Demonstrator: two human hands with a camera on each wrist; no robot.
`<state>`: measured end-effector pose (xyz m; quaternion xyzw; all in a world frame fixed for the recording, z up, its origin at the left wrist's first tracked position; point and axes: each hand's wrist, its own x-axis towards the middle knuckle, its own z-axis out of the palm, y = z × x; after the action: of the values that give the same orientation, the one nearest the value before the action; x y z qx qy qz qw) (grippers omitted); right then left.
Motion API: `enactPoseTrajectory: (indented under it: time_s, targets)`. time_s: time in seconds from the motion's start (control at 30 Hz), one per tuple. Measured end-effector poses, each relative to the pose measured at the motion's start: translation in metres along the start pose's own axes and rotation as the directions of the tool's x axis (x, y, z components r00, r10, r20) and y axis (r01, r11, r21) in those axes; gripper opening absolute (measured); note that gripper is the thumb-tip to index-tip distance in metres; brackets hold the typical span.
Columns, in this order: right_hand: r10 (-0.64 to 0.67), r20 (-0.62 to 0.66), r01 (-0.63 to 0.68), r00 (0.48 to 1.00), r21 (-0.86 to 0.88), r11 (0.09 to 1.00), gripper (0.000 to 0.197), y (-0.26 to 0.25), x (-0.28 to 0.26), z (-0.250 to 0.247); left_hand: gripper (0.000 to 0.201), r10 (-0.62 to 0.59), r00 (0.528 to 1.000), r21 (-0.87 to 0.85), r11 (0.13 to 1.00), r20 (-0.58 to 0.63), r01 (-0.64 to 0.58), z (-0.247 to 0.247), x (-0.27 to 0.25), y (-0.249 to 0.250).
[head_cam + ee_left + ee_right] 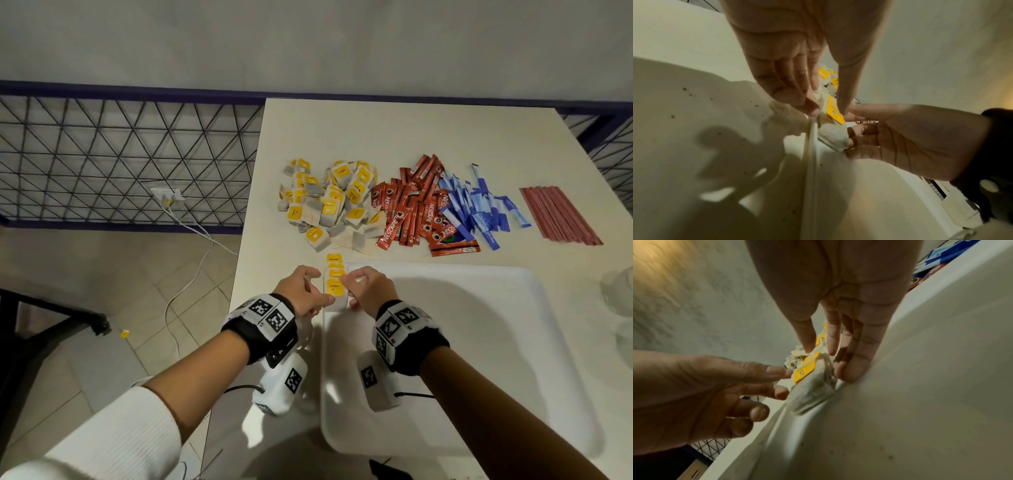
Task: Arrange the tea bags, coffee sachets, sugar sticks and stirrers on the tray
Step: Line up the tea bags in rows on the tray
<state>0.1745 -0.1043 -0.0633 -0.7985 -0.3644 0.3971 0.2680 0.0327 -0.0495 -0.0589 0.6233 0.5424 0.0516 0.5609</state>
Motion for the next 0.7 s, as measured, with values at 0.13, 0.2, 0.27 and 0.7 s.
enactPoseTrajectory:
  time_s: [0.13,0.2,0.27,0.7]
  targets:
    - [-0.028,0.007,0.028,1.0,0.036,0.999,0.024,-0.001,0.002,0.001,0.056,-0.021,1.0,-0.017,1.0,-0.015,0.02,0.003,0.005,-0.001]
    - [-0.037,-0.016,0.038,0.999,0.046,0.998,0.021,-0.003,0.003,0.0,0.052,-0.022,0.999,-0.03,0.999,-0.024,0.021,0.0,0.005,-0.001]
    - [-0.034,-0.035,0.037,0.999,0.077,0.996,0.014,-0.007,0.008,-0.006,0.044,-0.027,0.999,-0.047,0.999,-0.037,0.025,-0.007,0.007,0.002]
    - [-0.063,0.203,0.139,0.977,-0.384,0.913,0.024,-0.093,0.07,-0.04,0.036,-0.214,0.957,-0.13,0.973,-0.198,0.191,-0.074,0.067,0.043]
